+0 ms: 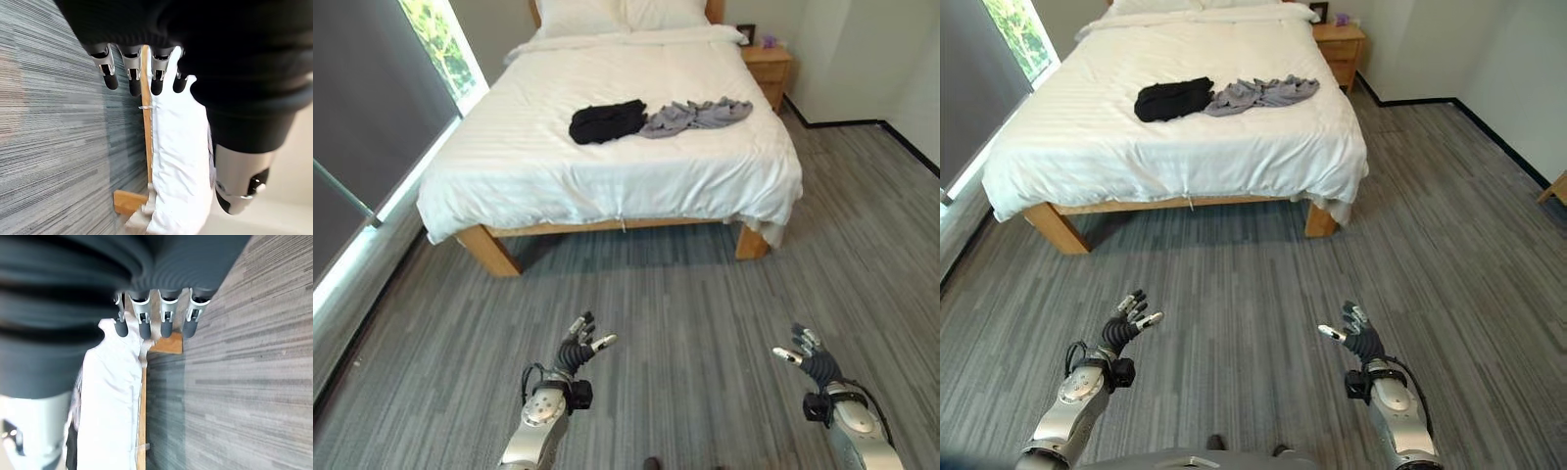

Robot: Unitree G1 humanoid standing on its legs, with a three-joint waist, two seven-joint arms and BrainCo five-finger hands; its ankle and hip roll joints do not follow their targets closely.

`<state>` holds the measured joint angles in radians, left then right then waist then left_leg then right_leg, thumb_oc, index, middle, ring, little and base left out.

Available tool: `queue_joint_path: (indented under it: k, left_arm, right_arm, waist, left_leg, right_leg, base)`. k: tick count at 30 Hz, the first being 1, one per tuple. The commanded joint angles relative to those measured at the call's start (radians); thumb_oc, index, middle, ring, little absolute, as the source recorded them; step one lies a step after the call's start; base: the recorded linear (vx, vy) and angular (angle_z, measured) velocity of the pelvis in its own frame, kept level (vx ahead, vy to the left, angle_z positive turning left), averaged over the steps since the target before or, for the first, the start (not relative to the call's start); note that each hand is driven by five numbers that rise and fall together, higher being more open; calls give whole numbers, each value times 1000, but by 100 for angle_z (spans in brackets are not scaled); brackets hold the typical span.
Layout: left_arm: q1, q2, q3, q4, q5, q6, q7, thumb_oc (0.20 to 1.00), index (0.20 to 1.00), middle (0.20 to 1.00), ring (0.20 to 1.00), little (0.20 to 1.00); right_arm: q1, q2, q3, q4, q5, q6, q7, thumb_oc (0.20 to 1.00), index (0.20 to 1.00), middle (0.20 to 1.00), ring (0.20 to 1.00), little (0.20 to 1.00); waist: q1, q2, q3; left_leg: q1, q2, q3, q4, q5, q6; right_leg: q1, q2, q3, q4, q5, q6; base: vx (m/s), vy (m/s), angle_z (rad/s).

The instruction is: Pick up bed clothes into laundry basket.

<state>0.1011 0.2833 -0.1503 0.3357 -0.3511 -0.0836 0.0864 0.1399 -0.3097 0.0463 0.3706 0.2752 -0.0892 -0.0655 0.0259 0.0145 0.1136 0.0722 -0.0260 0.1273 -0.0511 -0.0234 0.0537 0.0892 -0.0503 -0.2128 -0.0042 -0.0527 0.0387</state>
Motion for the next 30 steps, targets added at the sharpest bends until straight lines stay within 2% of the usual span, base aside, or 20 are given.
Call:
queue_joint_path:
  k: [1, 6, 10, 11, 12, 14, 15, 16, 17, 18, 20, 21, 22, 23, 24, 26, 27, 28, 29, 30]
  left_arm:
    - [-27, 63, 91, -49, -21, -62, 35, 1000, 1000, 1000, 1000, 1000]
    - [-20, 102, 177, -81, 18, -70, 69, 1000, 1000, 1000, 1000, 1000]
    - [-31, 112, 190, -96, 32, -75, 75, 1000, 1000, 1000, 1000, 1000]
    - [-39, 115, 186, -96, 34, -74, 75, 1000, 1000, 1000, 1000, 1000]
    - [-51, 114, 177, -95, 35, -70, 74, 1000, 1000, 1000, 1000, 1000]
    - [-63, 115, 167, -96, 37, -66, 81, 1000, 1000, 1000, 1000, 1000]
    - [-63, 115, 167, -96, 37, -66, 81, 1000, 1000, 1000, 1000, 1000]
    - [-79, 113, 154, -97, 50, -59, 85, 1000, 1000, 1000, 1000, 1000]
    - [-80, 113, 154, -97, 50, -59, 85, 1000, 1000, 1000, 1000, 1000]
    - [-79, 112, 157, -101, 72, -57, 91, 1000, 1000, 1000, 1000, 1000]
    - [-80, 110, 167, -112, 73, -66, 95, 1000, 1000, 1000, 1000, 1000]
    - [-82, 114, 179, -105, 67, -67, 91, 1000, 1000, 1000, 1000, 1000]
    - [-105, 118, 183, -78, 83, -70, 94, 1000, 1000, 1000, 1000, 1000]
    - [-107, 118, 180, -78, 87, -68, 92, 1000, 1000, 1000, 1000, 1000]
    - [-112, 107, 181, -70, 79, -71, 92, 1000, 1000, 1000, 1000, 1000]
    - [-92, 80, 190, -58, 58, -75, 98, 1000, 1000, 1000, 1000, 1000]
    - [-80, 60, 192, -49, 17, -73, 94, 1000, 1000, 1000, 1000, 1000]
    - [-68, 58, 202, -65, 10, -69, 86, 1000, 1000, 1000, 1000, 1000]
    - [-66, 63, 194, -81, 13, -62, 76, 1000, 1000, 1000, 1000, 1000]
    - [-70, 51, 189, -87, -17, -65, 67, 1000, 1000, 1000, 1000, 1000]
  right_arm:
    - [-43, 7, -13, -76, 46, -66, -11, 1000, 1000, 1000, 1000, 1000]
    - [-70, -9, -36, -94, 43, -72, -20, 1000, 1000, 1000, 1000, 1000]
    - [-100, -6, -43, -84, 59, -69, -27, 1000, 1000, 1000, 1000, 1000]
    - [-118, -6, -37, -76, 60, -69, -29, 1000, 1000, 1000, 1000, 1000]
    - [-132, -1, -26, -85, 62, -71, -30, 1000, 1000, 1000, 1000, 1000]
    - [-144, 6, -14, -98, 58, -75, -37, 1000, 1000, 1000, 1000, 1000]
    - [-144, 6, -14, -98, 58, -75, -37, 1000, 1000, 1000, 1000, 1000]
    - [-165, 19, 15, -106, 53, -75, -44, 1000, 1000, 1000, 1000, 1000]
    - [-166, 18, 15, -106, 53, -75, -44, 1000, 1000, 1000, 1000, 1000]
    - [-174, 24, 29, -108, 49, -67, -34, 1000, 1000, 1000, 1000, 1000]
    - [-180, 25, 38, -102, 67, -66, -22, 1000, 1000, 1000, 1000, 1000]
    - [-172, 20, 53, -107, 71, -63, -16, 1000, 1000, 1000, 1000, 1000]
    - [-169, 20, 53, -107, 78, -65, -10, 1000, 1000, 1000, 1000, 1000]
    - [-153, 17, 50, -121, 70, -59, -9, 1000, 1000, 1000, 1000, 1000]
    - [-135, 15, 39, -132, 76, -54, 1, 1000, 1000, 1000, 1000, 1000]
    - [-136, -3, 26, -120, 86, -57, 8, 1000, 1000, 1000, 1000, 1000]
    - [-146, -31, 24, -118, 108, -60, 5, 1000, 1000, 1000, 1000, 1000]
    - [-150, -42, 14, -130, 168, -73, 8, 1000, 1000, 1000, 1000, 1000]
    - [-140, -67, 0, -121, 152, -64, -4, 1000, 1000, 1000, 1000, 1000]
    - [-124, -80, -23, -119, 162, -64, -11, 1000, 1000, 1000, 1000, 1000]
  waist:
    - [0, -55, 3]
    - [10, -60, 26]
    - [22, -56, 31]
    - [26, -47, 40]
    - [23, -35, 58]
    - [16, -22, 85]
    - [17, -23, 85]
    - [4, 8, 117]
    - [6, 5, 117]
    - [-2, 16, 126]
    - [-27, 4, 130]
    - [-60, 1, 134]
    - [-86, -5, 125]
    - [-93, -7, 119]
    - [-100, -12, 101]
    - [-103, 4, 70]
    - [-100, 13, 68]
    - [-77, -13, 86]
    - [-45, -32, 115]
    - [-21, -39, 127]
  left_leg:
    - [-34, 36, -102, -20, 35, -71]
    - [-61, 28, -90, -7, 26, -64]
    - [-71, 17, -79, 10, 10, -53]
    - [-69, 9, -84, 20, -3, -40]
    - [-61, -8, -101, 35, -15, -22]
    - [-52, -32, -117, 55, -31, 7]
    - [-53, -33, -116, 55, -31, 7]
    - [-28, -26, -114, 63, -50, 29]
    - [-29, -28, -111, 64, -52, 29]
    - [4, -20, -99, 62, -71, 26]
    - [60, -20, -119, 42, -102, 1]
    - [133, 8, -146, 19, -132, -32]
    - [162, 27, -153, 12, -146, -43]
    - [172, 36, -157, 13, -158, -54]
    - [211, 39, -172, 25, -173, -69]
    - [202, 78, -189, 185, -108, -114]
    - [119, 101, -175, 488, 63, -159]
    - [-12, 116, -131, 789, 177, -174]
    - [-133, 137, -78, 861, 154, -153]
    - [-263, 188, -10, 793, 137, -149]
  right_leg:
    - [20, -110, 59, -74, 66, 117]
    - [-5, -118, 69, -71, 75, 126]
    - [-27, -141, 67, -16, 71, 138]
    - [-54, -160, 66, 67, 64, 146]
    - [-103, -184, 81, 199, 106, 155]
    - [-186, -219, 103, 386, 215, 150]
    - [-188, -220, 104, 388, 214, 151]
    - [-265, -219, 95, 526, 237, 136]
    - [-273, -222, 101, 536, 232, 136]
    - [-345, -234, 51, 503, 198, 135]
    - [-394, -201, 26, 321, 175, 135]
    - [-382, -145, 5, 105, 208, 156]
    - [-411, -108, 10, -17, 239, 160]
    - [-405, -104, 13, -37, 241, 165]
    - [-403, -112, -10, -12, 256, 164]
    - [-365, -98, -44, 37, 241, 116]
    - [-314, -72, -42, 82, 181, 62]
    - [-228, -55, -44, 72, 130, 0]
    - [-148, -41, -32, 57, 78, -20]
    - [-82, -34, -45, 40, 44, -25]
  base:
    - [-4, 36, -2]
    - [-1, 38, -1]
    - [45, 78, -17]
    - [98, 196, -15]
    - [107, 234, -6]
    - [54, 189, 16]
    - [74, 231, 51]
    - [67, 155, 54]
    - [248, 203, 28]
    - [311, 8, 0]
    - [540, -139, -42]
    - [688, -273, -22]
    - [657, -263, 38]
    - [669, -278, 58]
    - [812, -349, 69]
    - [802, -378, 80]
    - [767, -537, 55]
    - [894, -694, 21]
    - [873, -690, -15]
    - [901, -472, 6]
